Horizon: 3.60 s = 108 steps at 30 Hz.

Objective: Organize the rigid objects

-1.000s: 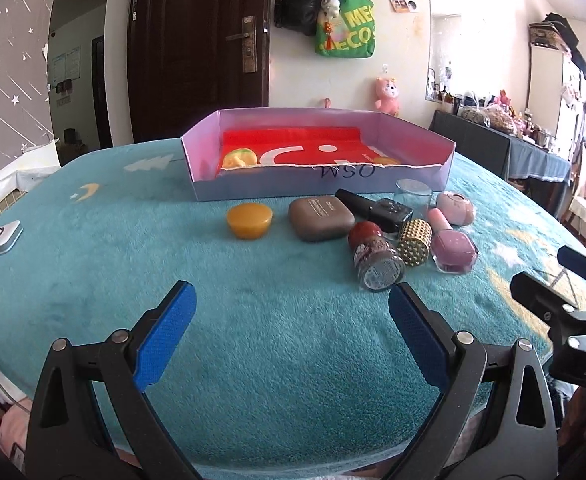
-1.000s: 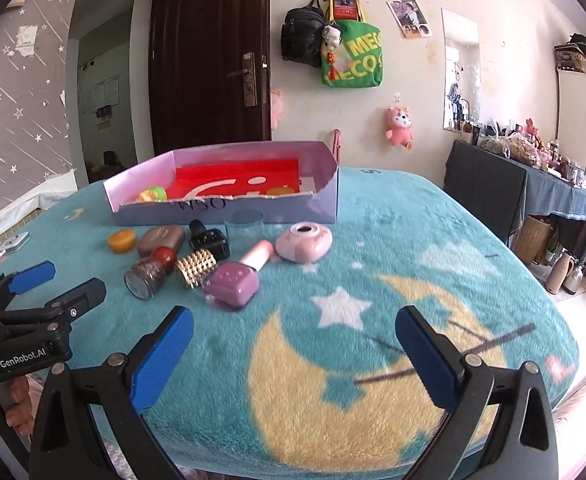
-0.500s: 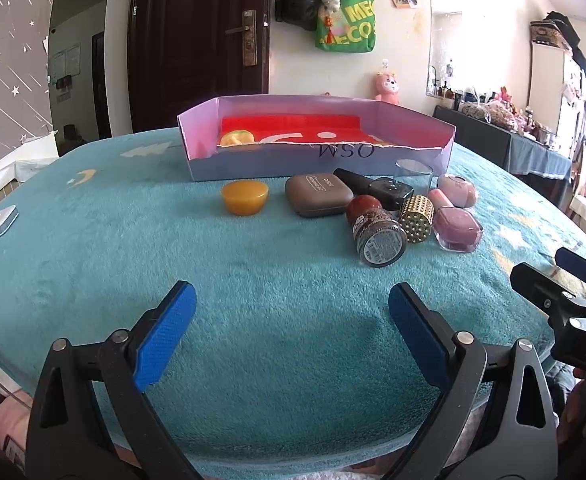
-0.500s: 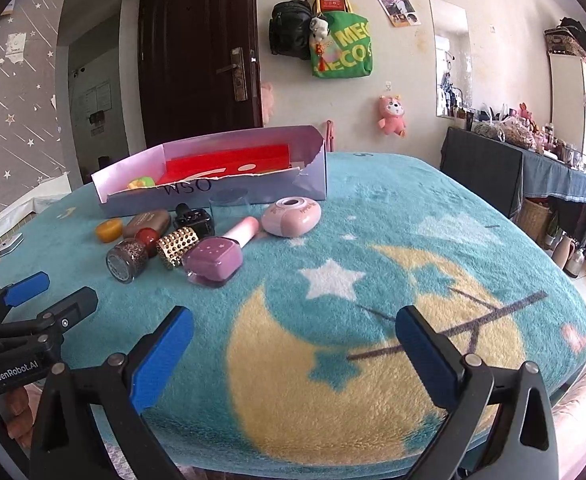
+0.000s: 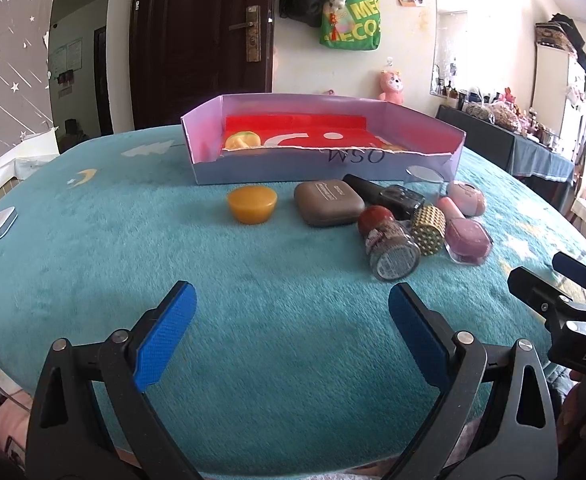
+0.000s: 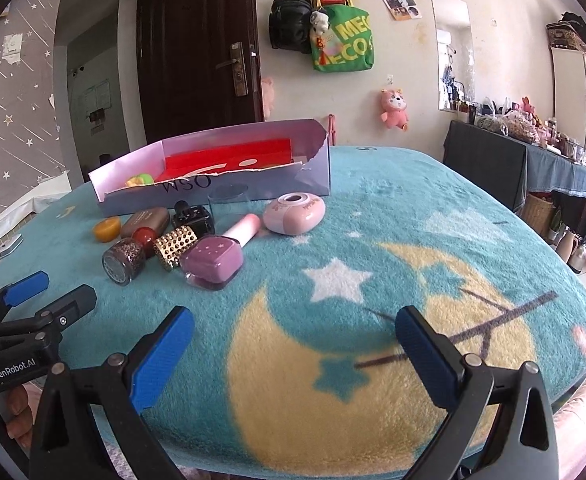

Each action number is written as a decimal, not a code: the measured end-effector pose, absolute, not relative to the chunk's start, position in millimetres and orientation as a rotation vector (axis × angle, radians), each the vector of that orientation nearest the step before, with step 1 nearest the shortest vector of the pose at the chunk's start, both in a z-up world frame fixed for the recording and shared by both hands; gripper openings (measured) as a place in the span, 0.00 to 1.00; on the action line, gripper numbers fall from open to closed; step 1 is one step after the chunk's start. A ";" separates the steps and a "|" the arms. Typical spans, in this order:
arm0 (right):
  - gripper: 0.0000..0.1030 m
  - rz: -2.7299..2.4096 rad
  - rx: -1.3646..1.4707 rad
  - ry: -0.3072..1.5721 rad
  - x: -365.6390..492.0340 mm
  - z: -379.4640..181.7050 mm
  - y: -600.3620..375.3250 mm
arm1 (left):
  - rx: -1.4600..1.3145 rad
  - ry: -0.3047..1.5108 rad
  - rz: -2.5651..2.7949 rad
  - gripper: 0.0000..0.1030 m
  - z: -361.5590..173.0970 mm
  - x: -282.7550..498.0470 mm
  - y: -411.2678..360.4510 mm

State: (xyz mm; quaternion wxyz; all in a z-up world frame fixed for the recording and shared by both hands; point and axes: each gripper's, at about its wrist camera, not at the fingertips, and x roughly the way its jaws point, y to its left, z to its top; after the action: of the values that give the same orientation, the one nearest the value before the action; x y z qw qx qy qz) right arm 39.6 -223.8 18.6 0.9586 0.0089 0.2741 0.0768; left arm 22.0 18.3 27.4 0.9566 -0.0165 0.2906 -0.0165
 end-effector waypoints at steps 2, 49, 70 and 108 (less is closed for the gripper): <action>1.00 0.161 0.024 0.563 44.1 21.0 -222.7 | -0.038 0.596 -0.032 0.95 30.0 26.4 21.5; 0.44 0.328 -0.002 0.705 99.7 41.7 -184.2 | -0.039 0.805 -0.183 0.35 58.4 93.8 39.6; 0.44 0.371 0.008 0.726 92.0 35.6 -193.2 | -0.033 0.837 -0.234 0.35 41.5 70.6 23.2; 0.43 0.298 -0.038 0.669 93.1 27.6 -181.1 | -0.041 0.759 -0.249 0.35 45.3 68.0 18.8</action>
State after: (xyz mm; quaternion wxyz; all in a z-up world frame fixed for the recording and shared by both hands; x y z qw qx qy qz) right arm 93.1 -181.1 27.6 0.9335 -0.0185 0.3270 0.1458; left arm 68.0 18.8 45.3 0.9211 -0.0197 0.3694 -0.1213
